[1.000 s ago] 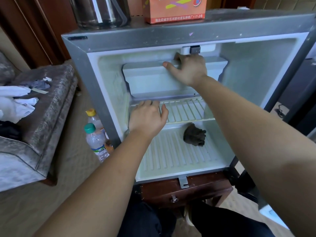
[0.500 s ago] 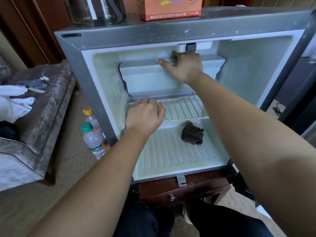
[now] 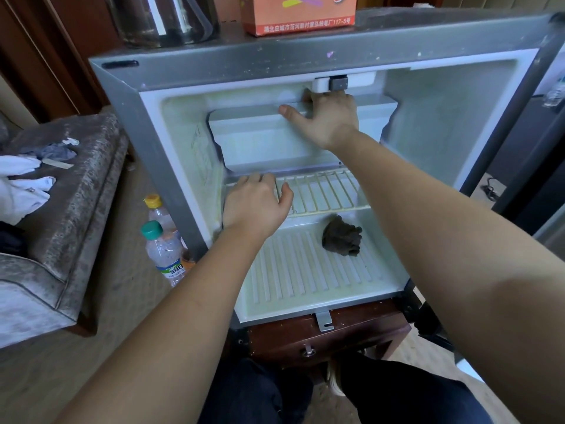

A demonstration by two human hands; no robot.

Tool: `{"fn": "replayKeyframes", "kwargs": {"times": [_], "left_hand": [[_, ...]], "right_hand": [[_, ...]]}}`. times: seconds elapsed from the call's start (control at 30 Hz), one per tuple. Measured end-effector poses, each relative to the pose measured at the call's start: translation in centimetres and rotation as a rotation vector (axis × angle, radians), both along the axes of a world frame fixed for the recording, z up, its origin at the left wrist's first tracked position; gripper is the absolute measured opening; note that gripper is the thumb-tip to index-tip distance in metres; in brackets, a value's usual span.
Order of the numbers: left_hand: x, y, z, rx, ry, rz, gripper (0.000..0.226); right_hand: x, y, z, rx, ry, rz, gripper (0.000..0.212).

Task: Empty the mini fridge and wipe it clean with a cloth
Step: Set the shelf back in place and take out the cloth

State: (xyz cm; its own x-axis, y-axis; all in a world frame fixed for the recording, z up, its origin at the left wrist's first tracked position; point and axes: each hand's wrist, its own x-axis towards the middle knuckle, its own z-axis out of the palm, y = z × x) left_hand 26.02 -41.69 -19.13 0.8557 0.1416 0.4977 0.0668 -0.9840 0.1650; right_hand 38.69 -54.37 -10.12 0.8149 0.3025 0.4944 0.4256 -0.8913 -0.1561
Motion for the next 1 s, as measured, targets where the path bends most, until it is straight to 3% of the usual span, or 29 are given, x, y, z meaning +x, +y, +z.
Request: {"fn": "replayKeyframes", "kwargs": {"times": [0.1,0.2,0.23,0.3,0.4,0.63,1.0], "left_hand": [[0.2,0.3,1.7,-0.058,-0.111,-0.05,0.052],[2.1,0.4,5.0,-0.04,-0.344,-0.04,0.048],[3.0,0.3,6.4,-0.038,-0.342,-0.014,0.049],[5.0,0.1,8.6,-0.006,-0.164,0.034,0.049],[7.2,-0.2,9.3,0.075,0.001,0.042,0.049],[8.3,-0.8,9.7,0.033,0.07,0.101,0.067],[8.6,-1.1,9.0,0.028,0.009,0.153,0.068]], "right_hand": [[-1.8,-1.7,-1.4,0.131,-0.045,0.148,0.076],[-4.2,-4.7,-5.3,0.215,-0.116,0.24,0.065],[-4.7,-5.6,-6.6,0.227,-0.146,0.223,0.06],[-5.5,-7.3,-8.2,0.256,-0.152,0.165,0.051],[-6.3,-8.4,-9.2,0.297,-0.037,0.075,0.042],[-6.8,-8.2,-9.5,0.256,-0.059,-0.001,0.049],[-5.1,-8.1,-9.7,0.235,-0.125,0.019,0.048]]}}
